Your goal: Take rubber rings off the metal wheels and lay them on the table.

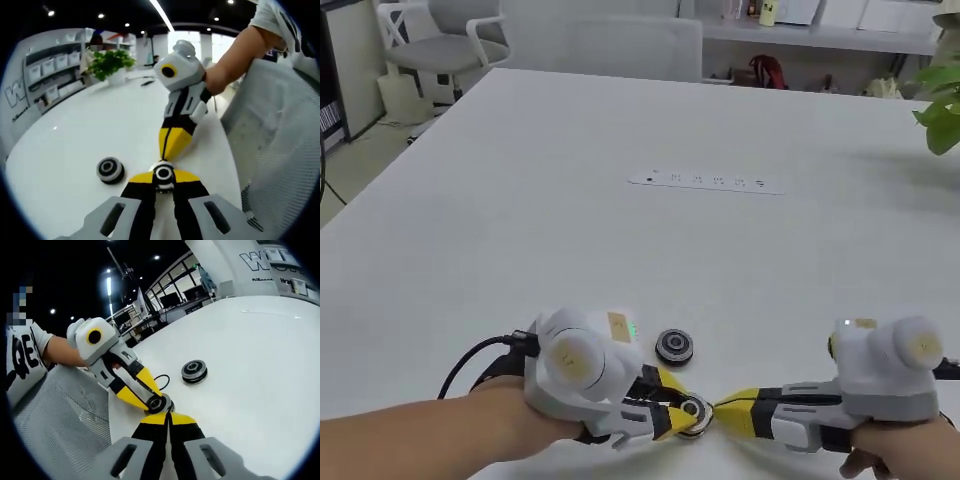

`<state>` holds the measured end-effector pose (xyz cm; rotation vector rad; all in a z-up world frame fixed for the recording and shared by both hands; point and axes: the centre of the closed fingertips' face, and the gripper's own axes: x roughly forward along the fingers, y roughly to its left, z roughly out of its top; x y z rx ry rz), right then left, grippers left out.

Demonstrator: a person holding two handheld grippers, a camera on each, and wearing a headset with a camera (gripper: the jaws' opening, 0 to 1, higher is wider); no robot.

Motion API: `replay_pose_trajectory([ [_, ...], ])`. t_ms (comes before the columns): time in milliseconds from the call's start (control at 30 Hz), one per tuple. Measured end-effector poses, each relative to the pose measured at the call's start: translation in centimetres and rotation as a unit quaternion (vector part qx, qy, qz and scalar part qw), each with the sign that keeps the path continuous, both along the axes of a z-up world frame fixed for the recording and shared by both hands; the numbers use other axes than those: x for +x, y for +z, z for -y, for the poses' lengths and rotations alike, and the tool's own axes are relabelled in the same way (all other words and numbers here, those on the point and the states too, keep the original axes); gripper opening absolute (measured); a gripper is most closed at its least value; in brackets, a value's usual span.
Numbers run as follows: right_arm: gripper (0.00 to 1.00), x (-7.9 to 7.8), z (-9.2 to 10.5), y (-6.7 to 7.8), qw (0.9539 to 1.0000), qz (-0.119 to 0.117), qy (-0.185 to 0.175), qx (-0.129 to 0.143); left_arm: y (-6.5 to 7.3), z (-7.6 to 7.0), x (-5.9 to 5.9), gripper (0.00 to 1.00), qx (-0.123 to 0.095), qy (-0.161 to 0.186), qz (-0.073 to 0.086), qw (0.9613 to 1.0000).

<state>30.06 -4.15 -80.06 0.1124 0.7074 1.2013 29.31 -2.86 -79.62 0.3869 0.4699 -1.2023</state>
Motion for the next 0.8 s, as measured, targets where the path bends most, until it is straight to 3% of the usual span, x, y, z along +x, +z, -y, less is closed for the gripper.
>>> replay_pose_trajectory([
  [467,0.0,-0.21,-0.55,0.82,0.9994,-0.024,-0.008,0.022,0.05,-0.08,-0.14,0.12,0.007,0.001,0.003,1.0],
  [800,0.0,-0.38,-0.92,1.05,0.9995,-0.021,0.0,0.025,0.01,-0.11,-0.07,0.11,0.01,-0.003,0.003,0.9999],
])
